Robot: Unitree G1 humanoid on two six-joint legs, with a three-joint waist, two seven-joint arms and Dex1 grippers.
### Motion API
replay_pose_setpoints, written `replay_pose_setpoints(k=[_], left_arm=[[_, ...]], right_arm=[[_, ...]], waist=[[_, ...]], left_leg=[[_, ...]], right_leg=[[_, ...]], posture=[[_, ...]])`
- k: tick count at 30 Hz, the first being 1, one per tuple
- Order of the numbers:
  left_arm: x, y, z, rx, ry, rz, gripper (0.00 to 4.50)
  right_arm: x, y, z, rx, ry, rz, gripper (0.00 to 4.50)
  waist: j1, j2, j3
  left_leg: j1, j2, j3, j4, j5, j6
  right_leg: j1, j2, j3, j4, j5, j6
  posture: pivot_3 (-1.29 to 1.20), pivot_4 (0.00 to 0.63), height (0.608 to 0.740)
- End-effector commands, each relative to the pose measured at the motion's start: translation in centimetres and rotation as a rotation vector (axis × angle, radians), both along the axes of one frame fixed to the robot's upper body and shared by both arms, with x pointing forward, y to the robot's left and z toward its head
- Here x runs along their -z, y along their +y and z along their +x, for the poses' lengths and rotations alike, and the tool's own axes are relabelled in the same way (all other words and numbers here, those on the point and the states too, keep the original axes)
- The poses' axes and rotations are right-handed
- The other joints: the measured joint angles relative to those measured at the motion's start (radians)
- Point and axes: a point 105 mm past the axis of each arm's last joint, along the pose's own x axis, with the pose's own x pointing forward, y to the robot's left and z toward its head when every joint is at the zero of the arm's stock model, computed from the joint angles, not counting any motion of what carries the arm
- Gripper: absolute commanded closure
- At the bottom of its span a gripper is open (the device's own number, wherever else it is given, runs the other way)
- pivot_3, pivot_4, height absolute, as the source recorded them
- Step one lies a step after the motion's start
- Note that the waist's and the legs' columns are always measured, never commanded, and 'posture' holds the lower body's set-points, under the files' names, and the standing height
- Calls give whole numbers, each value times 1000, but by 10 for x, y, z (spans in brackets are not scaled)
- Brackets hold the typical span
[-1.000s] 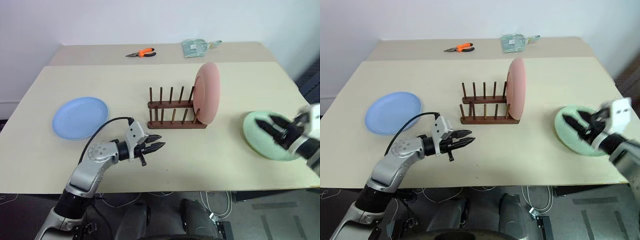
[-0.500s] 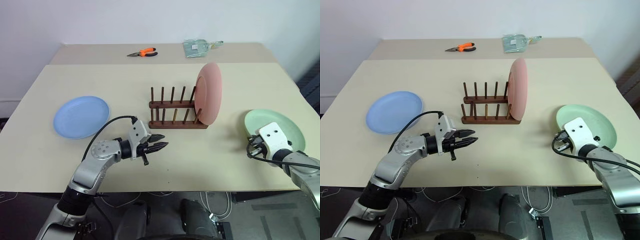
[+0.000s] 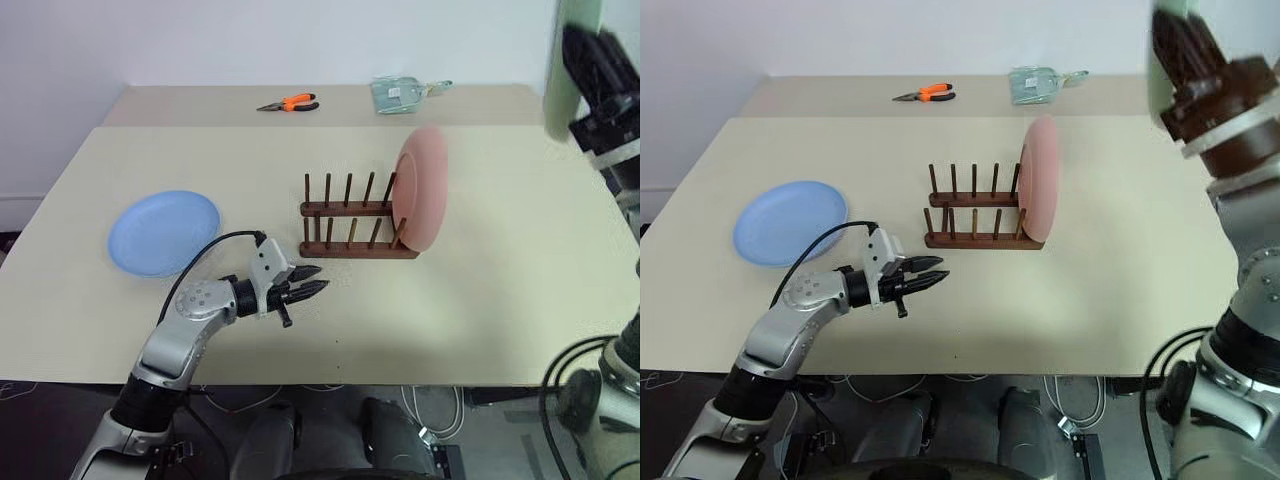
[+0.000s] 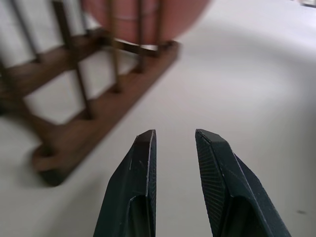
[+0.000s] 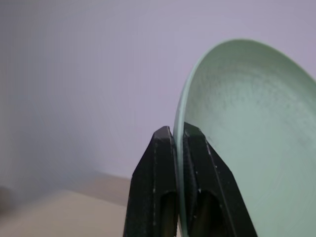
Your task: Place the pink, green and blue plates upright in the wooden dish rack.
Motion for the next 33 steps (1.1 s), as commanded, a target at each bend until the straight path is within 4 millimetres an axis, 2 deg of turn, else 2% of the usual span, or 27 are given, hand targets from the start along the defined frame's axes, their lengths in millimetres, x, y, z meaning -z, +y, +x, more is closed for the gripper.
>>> replay_pose_setpoints(k=[1,5,9,12,20,24,26,27,29,31,33], left_arm=[[-17,30,9,-85,-64,-43,3273],[-18,56,6,-116,-54,-24,3273],[-17,68,3,-136,-53,2,3273],[-14,67,0,-145,-54,-7,3273],[-8,63,-6,-135,-35,-33,3273],[-5,63,-7,-131,-25,-37,3273],[-5,63,-7,-137,-9,-42,3273],[-5,65,-6,-149,-1,-49,3016],[-6,68,-4,-168,10,-53,2435],[-12,76,3,-231,-16,-66,1465],[-23,94,18,-371,-65,-98,458]], right_arm=[[-7,52,-20,-300,42,94,4488],[14,82,-1,-412,261,235,4488],[44,97,22,-387,450,269,4488],[59,98,33,-358,517,293,4488],[82,97,52,-291,610,291,4488],[84,94,62,-224,602,262,3119],[76,91,63,-150,521,182,2108],[71,89,63,-107,466,124,1676],[62,85,61,-22,345,-8,1667],[50,79,58,44,235,-100,1667],[35,73,53,97,113,-180,1667]], waist=[[-6,0,0],[-21,1,0],[-20,0,0],[-23,1,0],[-27,1,0],[-27,1,0],[-26,1,0],[-26,1,0],[-25,1,0],[-26,1,0],[-25,1,0]], left_leg=[[0,0,0,0,0,0],[1,1,0,-1,0,0],[0,-1,0,-1,0,0],[0,-1,0,-1,0,0],[1,-1,2,-2,0,0],[1,-1,3,-2,0,0],[1,-1,4,-2,0,0],[1,-1,4,-2,0,0],[1,-1,5,-2,0,0],[1,-1,5,-2,0,0],[1,-1,4,-3,0,0]], right_leg=[[0,0,1,0,0,0],[-2,0,1,2,0,-1],[-3,0,2,2,0,-1],[-3,0,2,1,1,-1],[-4,2,2,3,1,-1],[-4,2,2,3,1,-1],[-4,2,2,3,1,-1],[-4,2,2,3,1,-1],[-4,2,2,2,1,0],[-4,2,1,2,0,0],[-4,2,1,2,0,0]], posture=[[0,150,740],[0,150,740],[0,150,740],[0,150,740],[0,150,740],[0,150,740],[0,150,740],[0,150,740],[0,150,740],[0,150,740],[0,150,740]])
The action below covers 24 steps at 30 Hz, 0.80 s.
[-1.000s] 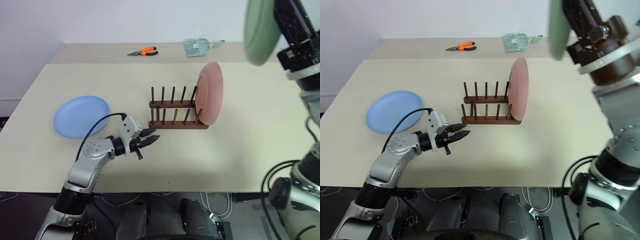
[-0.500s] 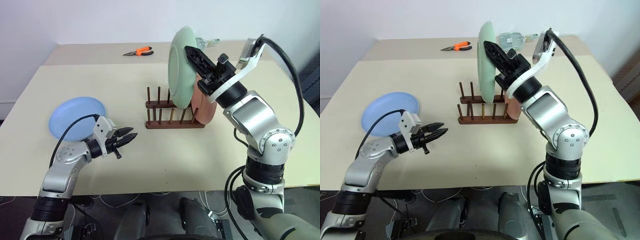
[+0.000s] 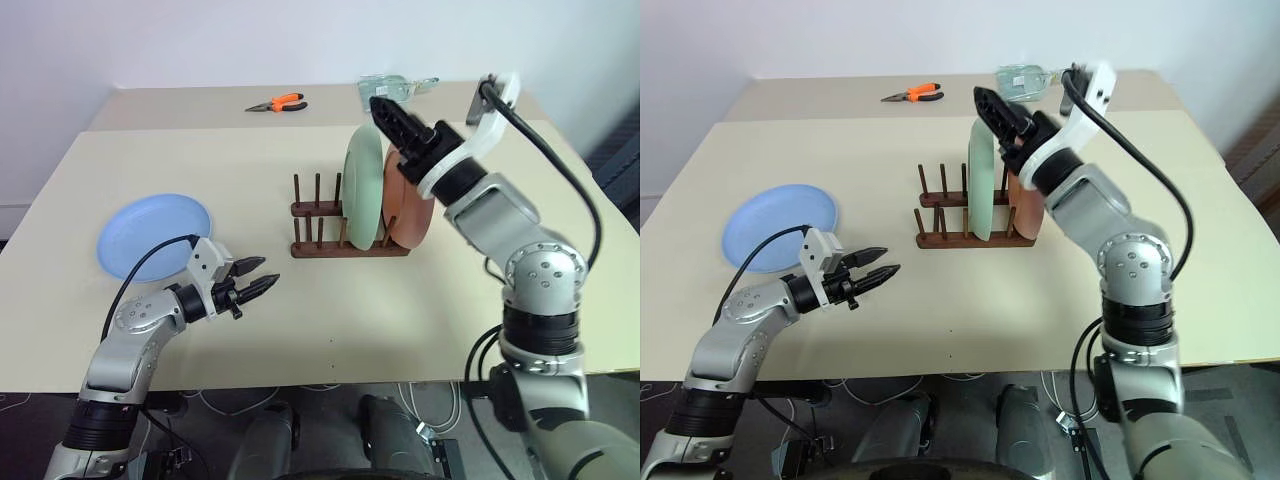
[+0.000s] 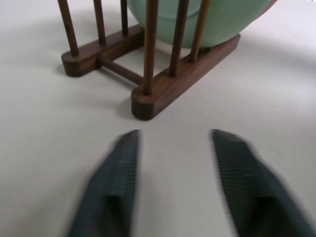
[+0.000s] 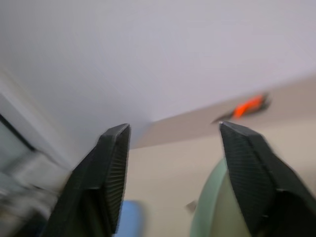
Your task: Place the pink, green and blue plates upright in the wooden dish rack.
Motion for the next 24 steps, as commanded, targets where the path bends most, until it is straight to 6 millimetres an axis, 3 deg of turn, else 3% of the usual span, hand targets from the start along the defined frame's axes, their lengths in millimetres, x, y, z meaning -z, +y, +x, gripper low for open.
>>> replay_pose_setpoints(k=[1,5,9,11,14,21,24], left_arm=[[-32,40,29,-281,-140,-39,10],[-52,105,56,-734,-226,-58,0],[-68,189,47,-1282,-222,-135,0],[-65,213,34,-1444,-169,-192,0],[-55,221,23,-1515,-63,-274,0],[-17,191,15,-1408,261,-630,0],[0,185,11,-1399,352,-771,834]], right_arm=[[-42,-2,-20,7,-279,-139,1667],[-53,20,-42,-118,-445,-326,25],[-23,55,-55,-274,-478,-514,25],[-7,64,-56,-322,-469,-554,25],[9,71,-54,-355,-445,-564,25],[23,78,-54,-384,-430,-568,25],[23,79,-54,-378,-430,-558,0]], waist=[[1,0,0],[-2,-1,0],[-5,-5,-2],[-4,-6,-2],[2,-7,-2],[16,-15,-1],[14,-15,-2]], left_leg=[[0,0,0,0,0,0],[0,0,-1,0,0,0],[1,0,0,-3,0,0],[1,0,-1,-3,0,0],[1,0,-1,-3,1,-2],[0,-1,-3,-2,2,-5],[1,-1,-3,-3,3,-5]], right_leg=[[0,0,0,0,0,1],[0,0,-1,0,0,7],[-1,0,0,0,0,7],[-1,0,0,0,1,6],[-1,-1,0,0,2,5],[0,0,-2,1,2,5],[-1,0,-1,1,2,5]], posture=[[0,150,740],[0,150,740],[0,150,740],[0,150,740],[0,150,740],[0,150,740],[0,150,740]])
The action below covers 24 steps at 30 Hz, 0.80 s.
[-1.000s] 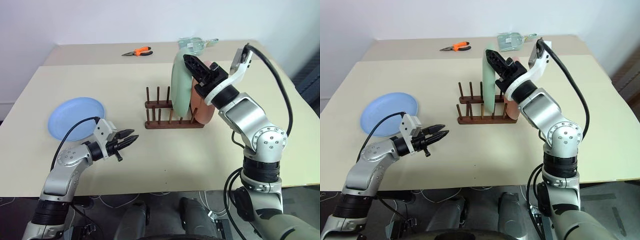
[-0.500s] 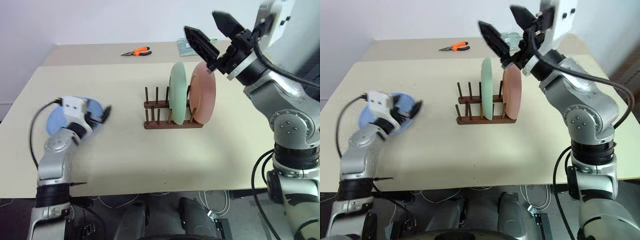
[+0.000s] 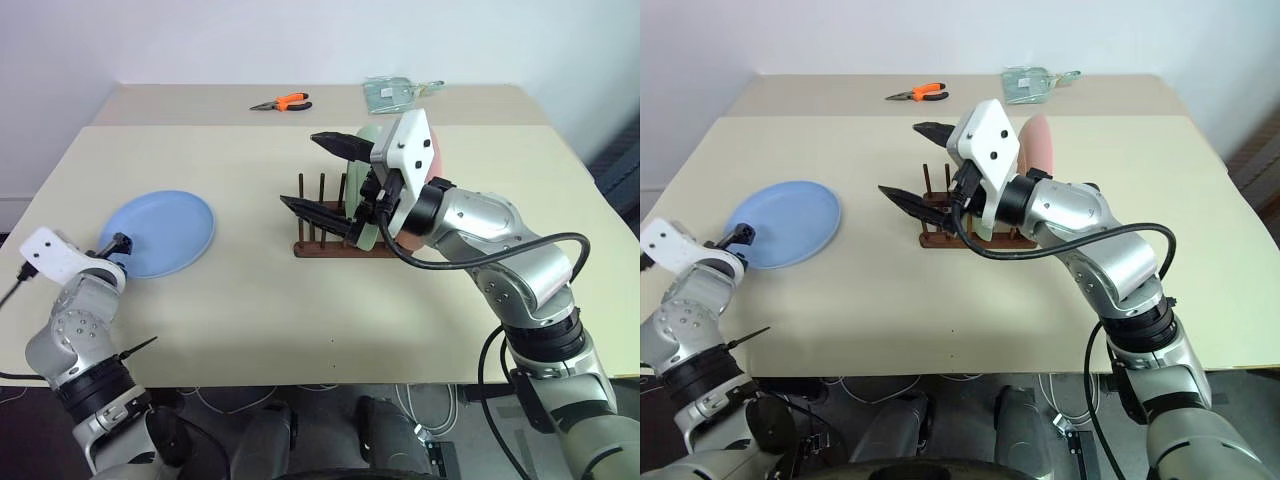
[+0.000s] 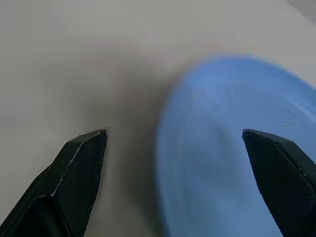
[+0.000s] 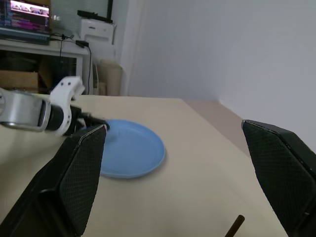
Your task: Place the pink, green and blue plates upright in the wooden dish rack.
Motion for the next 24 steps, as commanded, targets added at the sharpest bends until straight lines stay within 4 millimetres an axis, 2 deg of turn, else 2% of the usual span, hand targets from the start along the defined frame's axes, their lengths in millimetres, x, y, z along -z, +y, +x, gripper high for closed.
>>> replay_pose_setpoints(k=[1,5,7,8,10,12,15,19,21,23,24], left_arm=[[-2,0,-5,-18,-61,-108,1347],[-7,-6,2,18,-73,-106,3397],[-40,-21,15,135,-184,47,4461],[-53,-29,20,185,-230,109,4461],[-96,-59,28,322,-406,228,4461],[-126,-84,29,422,-524,312,4461],[-144,-105,29,508,-579,398,4461],[-168,-138,26,637,-655,489,4461],[-173,-145,24,666,-681,491,4500],[-178,-150,22,684,-704,487,4500],[-179,-151,21,688,-709,484,4500]], right_arm=[[-9,-1,-4,4,-49,27,0],[-6,-2,-2,10,-32,15,0],[-2,-3,1,39,-63,-32,0],[0,-3,3,53,-85,-59,0],[11,3,3,65,-205,-184,0],[20,11,1,47,-301,-269,0],[20,21,1,29,-373,-302,0],[36,40,12,56,-544,-453,0],[40,47,18,69,-574,-477,558],[46,53,20,63,-595,-496,1321],[48,55,20,59,-602,-502,1865]], waist=[[0,0,0],[3,0,0],[8,-2,1],[12,-4,1],[12,-5,1],[10,-6,1],[2,-5,1],[-21,-5,1],[-21,-5,1],[-19,-5,1],[-18,-5,1]], left_leg=[[0,0,0,-1,0,0],[0,0,0,-1,1,-2],[0,0,0,-1,1,-2],[0,-1,0,-1,1,-2],[-1,-1,0,-1,2,-3],[-1,-1,1,-2,2,-3],[0,0,2,-4,2,-4],[1,1,2,-8,4,-6],[1,1,2,-8,5,-8],[1,1,2,-8,6,-9],[0,1,2,-8,6,-9]], right_leg=[[0,0,0,0,0,0],[0,0,0,0,0,0],[0,0,0,0,0,0],[0,0,0,0,0,0],[0,0,-1,-1,0,-1],[0,0,0,-2,1,-2],[0,0,0,-2,1,-2],[-3,1,1,-1,1,-2],[-4,1,1,-1,1,-3],[-4,1,1,0,1,-3],[-4,1,1,0,2,-3]], posture=[[0,150,740],[0,150,740],[0,150,740],[0,150,740],[0,150,740],[0,150,740],[0,150,740],[0,150,740],[0,150,740],[0,150,740],[0,150,740]])
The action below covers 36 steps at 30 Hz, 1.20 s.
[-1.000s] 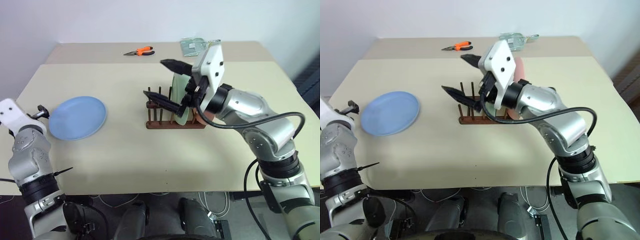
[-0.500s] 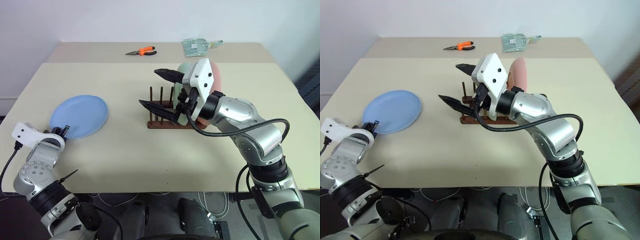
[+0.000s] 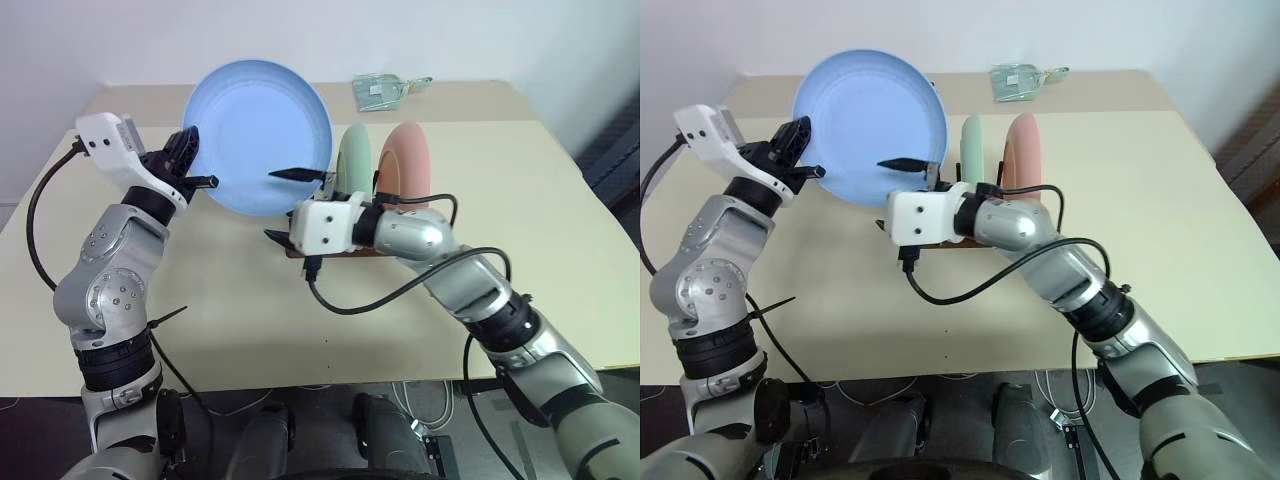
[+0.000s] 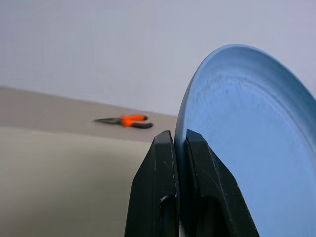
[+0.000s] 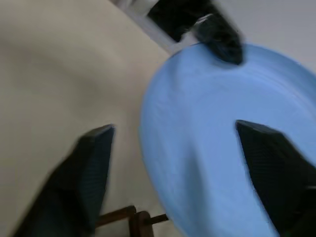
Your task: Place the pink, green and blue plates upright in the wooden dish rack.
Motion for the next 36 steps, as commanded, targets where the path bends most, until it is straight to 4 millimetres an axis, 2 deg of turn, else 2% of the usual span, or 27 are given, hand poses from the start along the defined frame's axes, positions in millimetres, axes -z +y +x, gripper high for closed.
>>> replay_pose_setpoints(k=[1,5,12,17,20,24,25,27,28,32,36], left_arm=[[-26,-6,-12,30,-103,7,4500],[-27,-3,-13,31,-101,-14,4500],[-23,3,-13,40,-89,-57,4500],[-17,-1,-12,57,-72,-41,4500],[-17,-1,-12,58,-72,-54,4500],[-21,-1,-13,68,-85,-72,4500],[-22,-1,-13,70,-87,-71,4500],[-22,-1,-14,67,-86,-65,4500],[-22,0,-14,64,-85,-62,4500],[-23,7,-14,32,-93,-67,4500],[-31,14,-16,13,-130,-112,4500]], right_arm=[[-6,10,-2,-22,-93,-17,2338],[-7,13,3,-7,-126,-24,4476],[-10,11,9,17,-177,-34,4476],[-5,10,8,11,-144,-49,4476],[-6,8,8,19,-162,-62,3569],[-7,6,12,47,-204,-82,1637],[-8,5,14,53,-207,-84,1637],[-9,5,15,59,-210,-83,1945],[-10,5,15,60,-210,-80,2335],[-18,7,14,55,-236,-55,4366],[-31,9,12,48,-282,-29,4480]], waist=[[2,0,0],[5,0,0],[4,0,0],[4,0,0],[4,0,0],[4,0,0],[4,0,0],[4,0,0],[4,0,0],[4,0,0],[4,0,0]], left_leg=[[0,0,0,0,0,0],[0,0,-1,0,0,0],[0,0,-1,0,0,0],[0,0,-1,0,0,0],[0,0,-2,0,0,0],[0,0,-2,0,0,0],[0,0,-2,0,0,0],[0,0,-2,0,0,0],[0,0,-2,0,0,0],[0,0,-2,0,1,-1],[0,0,-2,0,1,-1]], right_leg=[[0,0,0,0,0,0],[0,0,0,0,0,0],[0,1,0,1,0,0],[0,1,0,1,0,0],[0,1,0,1,0,0],[0,1,0,1,0,0],[0,1,0,1,0,0],[0,1,0,1,0,0],[0,1,0,1,0,0],[0,1,0,1,0,0],[0,1,0,1,0,-1]], posture=[[0,150,740],[0,150,740],[0,150,740],[0,150,740],[0,150,740],[0,150,740],[0,150,740],[0,150,740],[0,150,740],[0,150,740],[0,150,740]])
